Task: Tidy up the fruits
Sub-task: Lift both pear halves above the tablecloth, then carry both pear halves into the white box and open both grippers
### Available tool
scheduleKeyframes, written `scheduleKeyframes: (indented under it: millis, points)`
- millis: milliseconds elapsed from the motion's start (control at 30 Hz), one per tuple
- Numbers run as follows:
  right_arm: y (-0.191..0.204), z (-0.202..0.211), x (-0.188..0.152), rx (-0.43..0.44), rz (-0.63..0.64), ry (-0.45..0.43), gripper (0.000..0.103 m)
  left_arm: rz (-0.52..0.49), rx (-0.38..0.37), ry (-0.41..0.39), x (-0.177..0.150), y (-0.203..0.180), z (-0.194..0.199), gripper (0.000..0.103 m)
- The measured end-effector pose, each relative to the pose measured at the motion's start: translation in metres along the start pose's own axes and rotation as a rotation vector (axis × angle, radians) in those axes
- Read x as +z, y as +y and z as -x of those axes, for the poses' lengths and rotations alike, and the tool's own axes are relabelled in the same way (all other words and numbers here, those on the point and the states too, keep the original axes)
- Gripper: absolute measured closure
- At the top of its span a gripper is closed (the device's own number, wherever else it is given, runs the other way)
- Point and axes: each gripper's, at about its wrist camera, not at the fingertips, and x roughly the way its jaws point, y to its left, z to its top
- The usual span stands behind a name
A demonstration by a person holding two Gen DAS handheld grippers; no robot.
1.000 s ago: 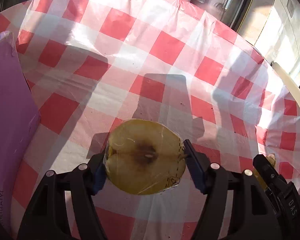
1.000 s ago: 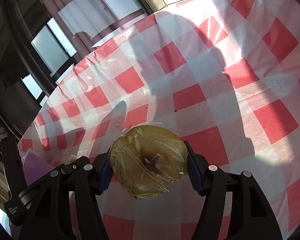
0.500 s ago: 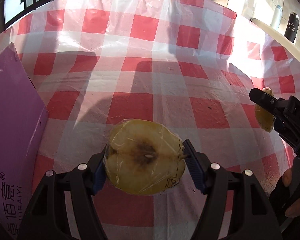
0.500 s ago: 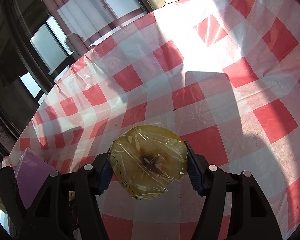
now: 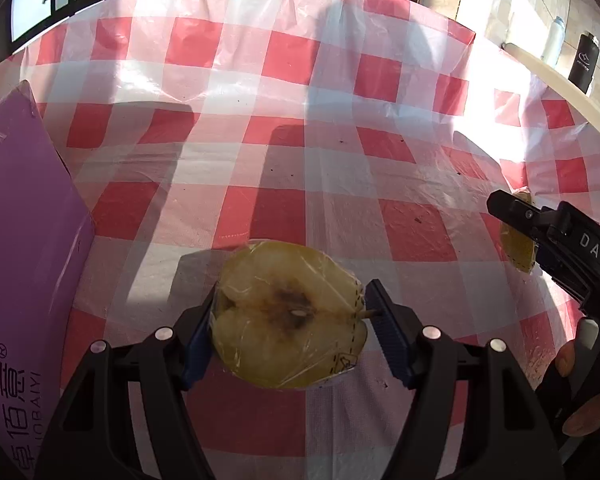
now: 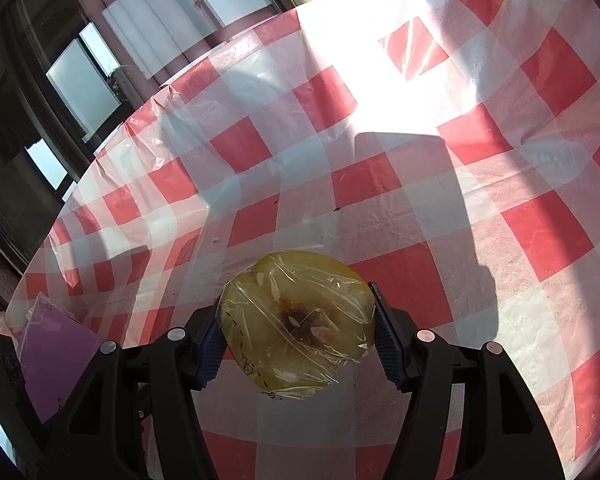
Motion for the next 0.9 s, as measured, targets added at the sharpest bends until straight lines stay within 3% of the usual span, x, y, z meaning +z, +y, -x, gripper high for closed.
scheduleKeyframes:
  millis: [167,300,400,500,633,767,900]
  points:
    - [-0.001,0.002,-0.002,-0.046,-0.021,-0.007,0.041,0.027,-0.01,-0.012,-0.001,0.004,0.003,0.034]
    - [-0.007,0.031,-0.024,-0.047,-0.143,-0.051,0.041,0.021,0.001,-0.016,-0.015,0.015,0.026,0.034]
    - [0.01,0.059,-0.053,0.045,-0.18,-0.08,0.041,0.019,-0.081,-0.096,-0.03,0.031,0.087,0.034]
    - [0.049,0.076,-0.062,0.145,-0.137,-0.083,0.041,0.035,-0.14,-0.242,-0.031,0.055,0.167,0.034]
    - [0.138,0.09,-0.06,0.258,0.051,-0.058,0.041,0.069,-0.106,-0.36,-0.024,0.096,0.24,0.033]
    - [0.233,0.097,-0.071,0.34,0.29,-0.002,0.041,0.153,-0.002,-0.293,-0.019,0.166,0.25,0.034]
    - [0.32,0.07,-0.101,0.274,0.57,0.156,0.041,0.218,0.126,-0.099,-0.02,0.237,0.22,0.034]
